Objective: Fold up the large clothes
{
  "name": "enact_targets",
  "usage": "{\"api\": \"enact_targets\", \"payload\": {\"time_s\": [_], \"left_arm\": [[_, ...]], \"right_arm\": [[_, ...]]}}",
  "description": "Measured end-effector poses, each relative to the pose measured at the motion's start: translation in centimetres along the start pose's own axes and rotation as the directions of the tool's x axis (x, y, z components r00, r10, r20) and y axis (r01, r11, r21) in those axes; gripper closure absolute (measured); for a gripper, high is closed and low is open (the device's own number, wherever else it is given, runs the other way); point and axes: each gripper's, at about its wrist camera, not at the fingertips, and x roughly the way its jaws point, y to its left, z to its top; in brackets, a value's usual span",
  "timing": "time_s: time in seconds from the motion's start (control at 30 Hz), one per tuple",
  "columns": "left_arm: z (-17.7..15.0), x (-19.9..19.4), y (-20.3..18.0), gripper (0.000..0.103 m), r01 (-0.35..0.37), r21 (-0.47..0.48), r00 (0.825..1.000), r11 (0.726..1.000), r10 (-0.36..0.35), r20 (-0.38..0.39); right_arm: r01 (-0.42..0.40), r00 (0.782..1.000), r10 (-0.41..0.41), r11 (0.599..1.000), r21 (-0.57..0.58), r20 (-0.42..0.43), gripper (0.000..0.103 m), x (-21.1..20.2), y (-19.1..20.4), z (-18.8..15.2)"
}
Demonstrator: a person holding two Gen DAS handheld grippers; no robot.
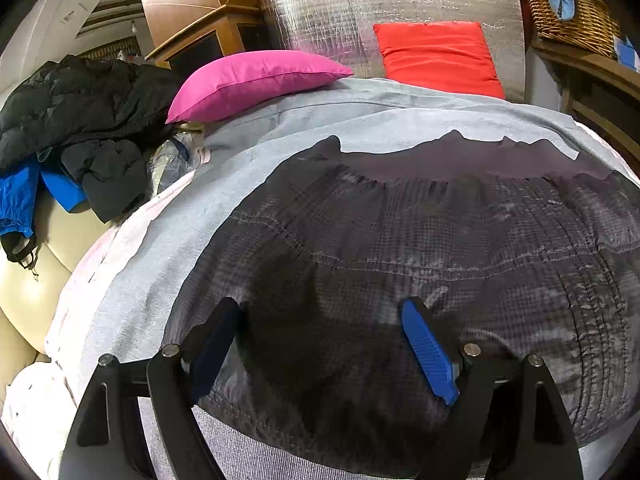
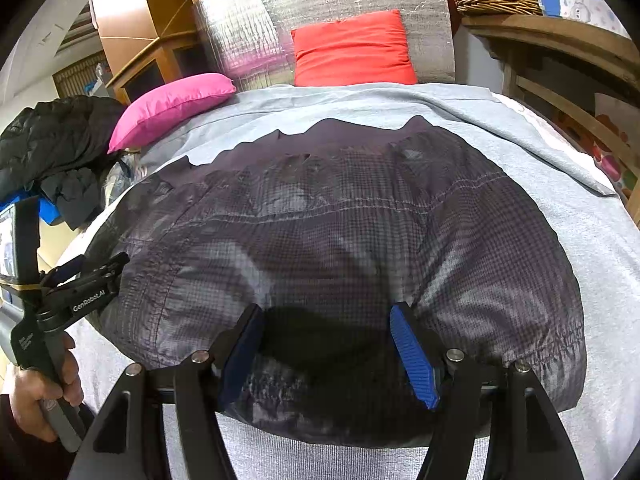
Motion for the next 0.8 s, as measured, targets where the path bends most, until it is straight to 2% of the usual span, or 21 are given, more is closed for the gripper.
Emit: {"api": "enact_targets", "payload": {"time_s": [0.4,0.5,0.57,0.6,0.63,0.7,0.73,0.77,0.8], "left_arm": [[0.0,0.2,0.0,0.018,0.006,0.002,1.0,1.0,-0.006,-0.006],[0.8,0.5,0.3,0.018,0.033,0.012,0.999,0.999,-0.033,-0.032],[2.2,0.2,1.7,0.018,0.092,-0.023,0.995,0.995,-0.093,-0.045],[3.3,-0.5,3.1,0.018,0.107,-0.06,0.994,0.993,-0.107,-0.008],[4.0,-0.8,3.9,0.018,0.104,-0.07,0.994,0.992,-0.103,0.021],[5.8,-0.7,5.2,0.012,0.089,-0.05,0.995,0.995,-0.086,0.053],[6.8,0.2,5.7,0.005,0.094,-0.019,0.995,0.995,-0.093,0.029],[7.4,1.3,5.9,0.004,0.11,0.006,0.994,0.994,-0.11,-0.008],[8.0,3.4,6.3,0.004,0.16,0.025,0.984,0.987,-0.158,-0.081]], "right_arm": [[0.0,1.0,0.0,1.0,-0.003,-0.002,0.033,-0.1,0.1,-0.1],[-0.045,0.999,0.045,0.999,0.017,-0.023,0.033,-0.7,-0.5,0.6],[-0.133,0.991,0.132,0.988,0.074,0.014,0.033,-2.5,-2.3,1.9],[-0.143,0.989,0.138,0.986,0.091,0.059,0.033,-3.6,-3.2,2.5],[-0.128,0.987,0.115,0.986,0.111,0.113,0.033,-4.7,-4.6,3.3],[-0.092,0.986,0.068,0.983,0.158,0.152,0.019,-5.4,-7.4,4.8],[-0.086,0.987,0.058,0.979,0.187,0.147,0.018,-5.2,-8.9,5.5],[-0.1,0.991,0.076,0.969,0.227,0.112,0.018,-4.2,-10.9,6.3],[-0.121,0.992,0.105,0.958,0.261,0.075,0.018,-3.1,-12.2,6.8]]}}
